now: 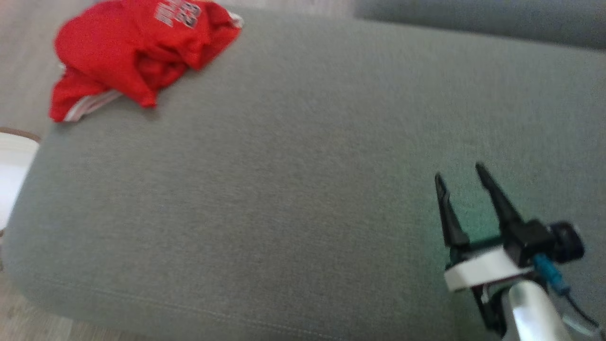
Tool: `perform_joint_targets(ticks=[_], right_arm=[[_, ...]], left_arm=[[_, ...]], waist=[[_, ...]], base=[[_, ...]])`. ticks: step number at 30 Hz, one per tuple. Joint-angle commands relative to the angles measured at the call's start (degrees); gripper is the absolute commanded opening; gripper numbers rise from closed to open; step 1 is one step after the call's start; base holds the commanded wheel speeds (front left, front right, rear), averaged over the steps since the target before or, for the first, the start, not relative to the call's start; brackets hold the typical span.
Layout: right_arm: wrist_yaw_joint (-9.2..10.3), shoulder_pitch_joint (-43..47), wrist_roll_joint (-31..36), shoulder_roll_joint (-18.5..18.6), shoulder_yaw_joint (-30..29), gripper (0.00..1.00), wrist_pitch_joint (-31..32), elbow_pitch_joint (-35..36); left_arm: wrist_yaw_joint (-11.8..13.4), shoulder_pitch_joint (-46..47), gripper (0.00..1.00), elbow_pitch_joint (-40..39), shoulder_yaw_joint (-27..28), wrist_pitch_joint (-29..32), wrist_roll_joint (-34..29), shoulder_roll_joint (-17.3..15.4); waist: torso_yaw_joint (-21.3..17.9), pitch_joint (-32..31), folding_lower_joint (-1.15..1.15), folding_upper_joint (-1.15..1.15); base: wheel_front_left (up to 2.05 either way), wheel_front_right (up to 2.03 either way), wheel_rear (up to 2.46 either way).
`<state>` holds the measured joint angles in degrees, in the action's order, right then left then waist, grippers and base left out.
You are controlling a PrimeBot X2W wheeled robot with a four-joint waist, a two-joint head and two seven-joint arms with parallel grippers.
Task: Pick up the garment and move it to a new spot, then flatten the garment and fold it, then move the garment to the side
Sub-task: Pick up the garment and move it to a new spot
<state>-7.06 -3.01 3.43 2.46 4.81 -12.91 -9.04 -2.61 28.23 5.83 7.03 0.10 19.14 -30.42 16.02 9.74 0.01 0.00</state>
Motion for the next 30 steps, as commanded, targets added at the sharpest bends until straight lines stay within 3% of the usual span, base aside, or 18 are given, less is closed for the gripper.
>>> perform_joint_targets(ticks=[1, 7, 15, 21, 30], right_arm=[[-0.43, -3.0, 0.8, 0.4, 0.8, 1.00, 0.3, 2.7], [-0.43, -6.5, 2.9, 0.4, -0.8, 1.00, 2.7, 8.1], [-0.43, -6.2, 4.4, 0.4, -3.1, 1.00, 4.5, 11.8], [-0.43, -6.1, 4.7, 0.4, -3.6, 1.00, 4.9, 13.7], [-0.43, -6.1, 5.2, 0.4, -4.2, 1.00, 5.2, 14.9]], left_arm=[[-0.3, 4.4, 1.00, 0.2, 1.7, 0.8, 0.4, -3.6], [-1.2, 17.1, 1.00, 15.8, -1.8, 4.8, 1.8, -3.0], [-2.5, 22.4, 1.00, 33.4, -6.2, 4.4, 1.7, 0.6], [-3.4, 25.2, 1.00, 41.4, -8.5, 2.0, 1.0, 1.0], [-2.2, 29.6, 1.00, 50.6, -10.5, -1.1, -1.2, -0.7]], waist=[[-4.2, 5.3, -0.01, 0.00], [-6.9, 12.3, -0.01, 0.00], [-8.5, 18.0, -0.01, 0.00], [-9.2, 20.6, -0.01, 0.00], [-10.2, 22.7, -0.01, 0.00]], base=[[0.00, 0.00, 0.00], [0.00, 0.00, 0.00], [0.00, 0.00, 0.00], [0.00, 0.00, 0.00], [0.00, 0.00, 0.00]])
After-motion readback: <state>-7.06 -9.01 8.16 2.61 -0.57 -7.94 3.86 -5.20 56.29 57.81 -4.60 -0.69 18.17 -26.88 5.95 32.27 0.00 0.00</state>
